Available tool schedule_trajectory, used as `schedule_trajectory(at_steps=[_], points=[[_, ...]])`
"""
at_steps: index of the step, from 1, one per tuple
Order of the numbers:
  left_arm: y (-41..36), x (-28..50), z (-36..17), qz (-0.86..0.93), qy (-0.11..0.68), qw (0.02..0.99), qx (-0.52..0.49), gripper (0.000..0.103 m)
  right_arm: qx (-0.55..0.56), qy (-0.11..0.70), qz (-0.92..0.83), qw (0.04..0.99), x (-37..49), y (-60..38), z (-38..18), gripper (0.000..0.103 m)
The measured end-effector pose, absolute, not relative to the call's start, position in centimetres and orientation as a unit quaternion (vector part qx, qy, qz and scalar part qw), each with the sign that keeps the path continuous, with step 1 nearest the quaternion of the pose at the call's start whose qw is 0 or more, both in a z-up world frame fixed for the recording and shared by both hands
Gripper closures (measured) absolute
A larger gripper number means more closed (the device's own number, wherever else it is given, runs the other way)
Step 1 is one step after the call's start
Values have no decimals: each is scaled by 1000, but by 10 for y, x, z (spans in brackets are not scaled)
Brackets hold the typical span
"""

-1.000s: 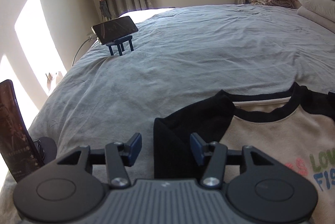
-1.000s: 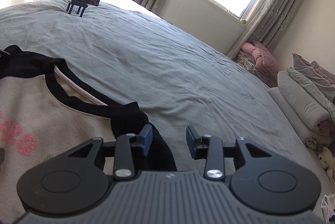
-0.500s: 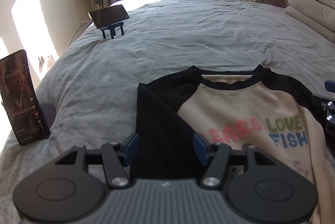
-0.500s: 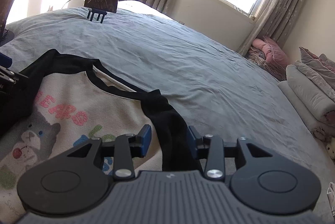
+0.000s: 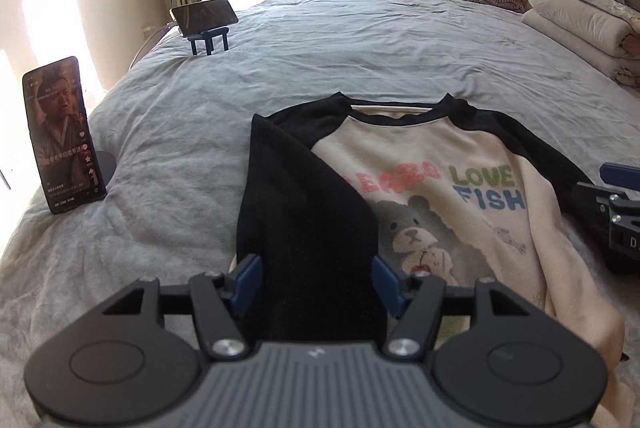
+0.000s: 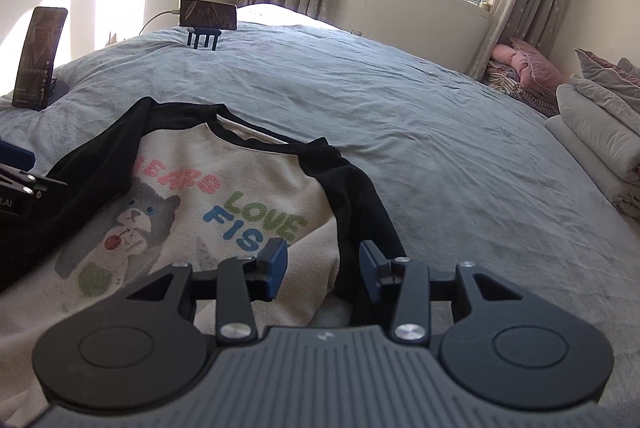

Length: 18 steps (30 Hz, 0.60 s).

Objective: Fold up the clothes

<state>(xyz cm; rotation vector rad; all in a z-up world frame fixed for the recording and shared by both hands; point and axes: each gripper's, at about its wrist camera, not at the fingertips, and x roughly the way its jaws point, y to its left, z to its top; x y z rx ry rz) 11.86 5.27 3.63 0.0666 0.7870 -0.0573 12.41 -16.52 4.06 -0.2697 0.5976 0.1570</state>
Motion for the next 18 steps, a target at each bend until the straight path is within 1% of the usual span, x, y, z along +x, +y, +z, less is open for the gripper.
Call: schedule_trajectory(at_steps=[5,12,18], points=[[56,89,39,-40,382,923,26,37,-94,310,88,942,98,-176,40,58],[68,48,28,-42,390,919,43,32,-49,343,113,931,63,-185,33,55],[83,21,13,-41,400,914,55,32,-35,365,139,920,35,-183,21,52]])
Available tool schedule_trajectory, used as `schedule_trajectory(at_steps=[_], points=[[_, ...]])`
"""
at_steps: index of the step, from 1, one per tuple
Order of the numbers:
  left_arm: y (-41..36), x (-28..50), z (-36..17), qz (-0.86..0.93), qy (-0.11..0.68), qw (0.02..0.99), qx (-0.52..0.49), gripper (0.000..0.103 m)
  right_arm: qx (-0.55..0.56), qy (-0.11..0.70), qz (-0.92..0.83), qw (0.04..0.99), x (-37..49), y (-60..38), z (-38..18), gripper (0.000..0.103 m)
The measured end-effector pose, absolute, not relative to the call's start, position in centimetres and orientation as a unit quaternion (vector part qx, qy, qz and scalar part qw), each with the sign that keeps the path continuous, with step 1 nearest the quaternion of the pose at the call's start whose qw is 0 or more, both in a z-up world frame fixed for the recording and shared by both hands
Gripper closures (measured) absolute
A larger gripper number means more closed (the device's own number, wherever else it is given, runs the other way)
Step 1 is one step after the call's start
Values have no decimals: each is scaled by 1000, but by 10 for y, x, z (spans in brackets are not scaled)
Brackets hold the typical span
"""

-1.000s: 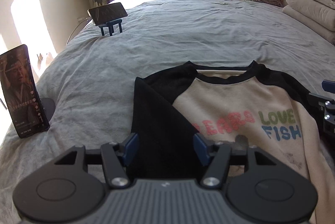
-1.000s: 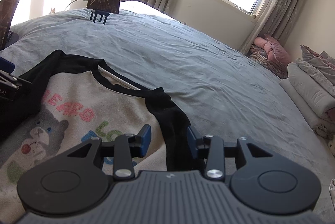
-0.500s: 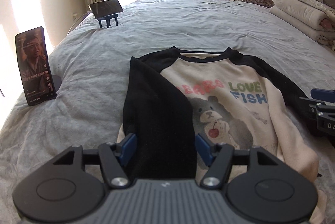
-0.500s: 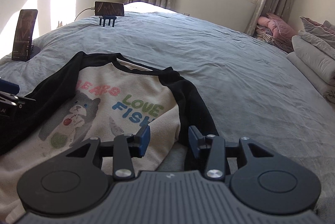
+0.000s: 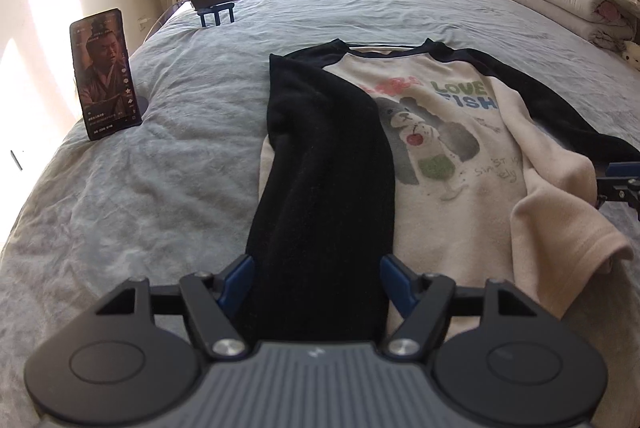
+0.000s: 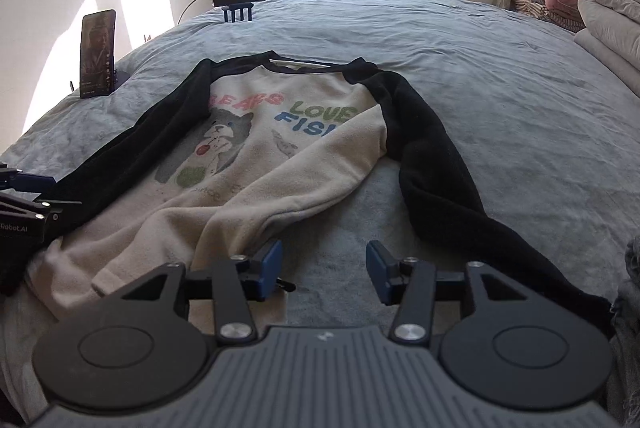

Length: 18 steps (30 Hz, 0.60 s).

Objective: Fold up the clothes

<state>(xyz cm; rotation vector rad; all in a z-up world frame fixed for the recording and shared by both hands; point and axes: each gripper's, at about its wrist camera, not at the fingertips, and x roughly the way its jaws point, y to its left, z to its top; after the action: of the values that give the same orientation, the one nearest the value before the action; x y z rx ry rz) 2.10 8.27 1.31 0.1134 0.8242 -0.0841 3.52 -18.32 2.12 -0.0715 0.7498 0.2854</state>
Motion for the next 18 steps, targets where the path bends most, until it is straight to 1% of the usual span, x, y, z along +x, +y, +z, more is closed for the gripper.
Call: schedule_trajectory(at_steps=[2,5,7,8,9,11,14,18], points=[[87,14,9,-45,404,912,50,33,-36,368,144,918,28,-181,18,52],[94,6,7,-50,399,915,32,45,-34,373,152,915,19,-178,14,51],[98,3,9,-48,394,918,21,65,-30,378,158,912,15,-177,12,51],[100,1,10,-45,391,919,18,70,-29,380,160,910,14,-177,10,51],[102,0,12,-43,386,921,16,81,-29,382,162,910,12,-177,9,51],[107,-2,16,-41,376,926,12,85,-31,383,163,909,10,-176,7,50],[116,-5,22,-36,365,930,12,85,-28,385,165,907,8,-178,5,49],[137,-2,28,-35,368,929,-22,85,-23,386,166,907,8,-180,4,49]])
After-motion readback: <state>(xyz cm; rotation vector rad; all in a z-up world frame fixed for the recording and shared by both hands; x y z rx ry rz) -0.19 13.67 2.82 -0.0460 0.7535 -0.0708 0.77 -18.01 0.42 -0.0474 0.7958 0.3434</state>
